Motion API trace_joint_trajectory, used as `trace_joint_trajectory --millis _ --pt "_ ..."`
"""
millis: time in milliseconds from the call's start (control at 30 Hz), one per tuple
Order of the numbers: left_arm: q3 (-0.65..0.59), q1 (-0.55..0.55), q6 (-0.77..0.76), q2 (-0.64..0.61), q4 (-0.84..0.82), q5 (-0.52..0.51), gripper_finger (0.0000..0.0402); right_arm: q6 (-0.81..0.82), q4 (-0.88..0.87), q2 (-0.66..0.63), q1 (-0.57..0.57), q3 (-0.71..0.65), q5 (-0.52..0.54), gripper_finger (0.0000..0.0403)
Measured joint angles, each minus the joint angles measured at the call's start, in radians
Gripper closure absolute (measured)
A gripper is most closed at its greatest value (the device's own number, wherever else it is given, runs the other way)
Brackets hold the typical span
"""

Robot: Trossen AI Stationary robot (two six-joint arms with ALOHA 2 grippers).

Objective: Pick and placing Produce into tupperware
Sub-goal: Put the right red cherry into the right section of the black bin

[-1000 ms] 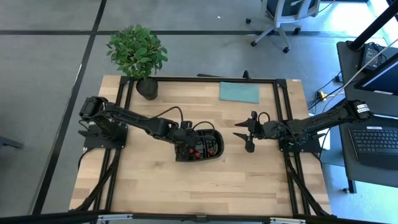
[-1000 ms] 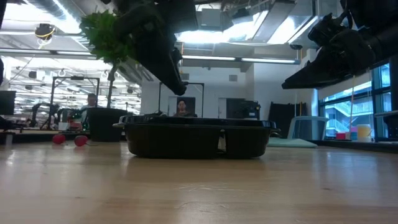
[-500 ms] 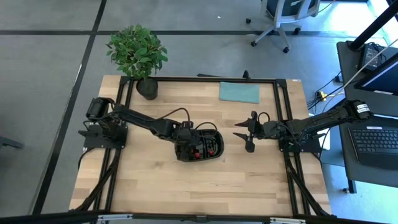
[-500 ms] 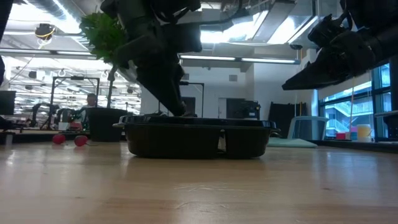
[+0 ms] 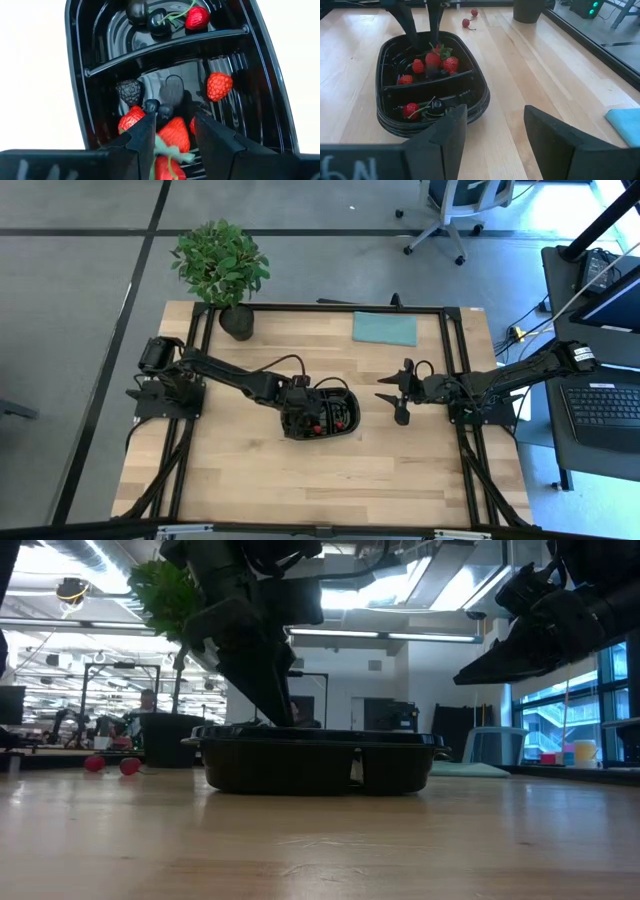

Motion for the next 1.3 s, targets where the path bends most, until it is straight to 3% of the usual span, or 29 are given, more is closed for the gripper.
trace_joint_trajectory --millis 200,500,700,1100,1300 --pt "0.0 0.0 -0.001 -0.001 -0.022 0.0 0.025 0.0 0.0 0.0 0.0 0.0 0.0 0.0203" --pt "0.043 0.014 -0.098 -0.044 -0.302 -0.015 0.0212 0.0 -0.003 0.0 0.0 0.0 0.0 0.0203" --pt "0.047 0.037 -0.177 -0.145 -0.457 -0.025 0.0199 0.003 -0.003 0.01 0.0 0.0 0.0 0.0203" --pt "0.048 0.106 -0.206 -0.388 -0.508 -0.038 0.0197 0.0 0.001 0.022 0.0 0.0 0.0 0.0203" --pt "0.047 0.122 -0.263 -0.41 -0.656 -0.178 0.0197 -0.005 -0.003 0.022 0.0 0.0 0.0 0.0203"
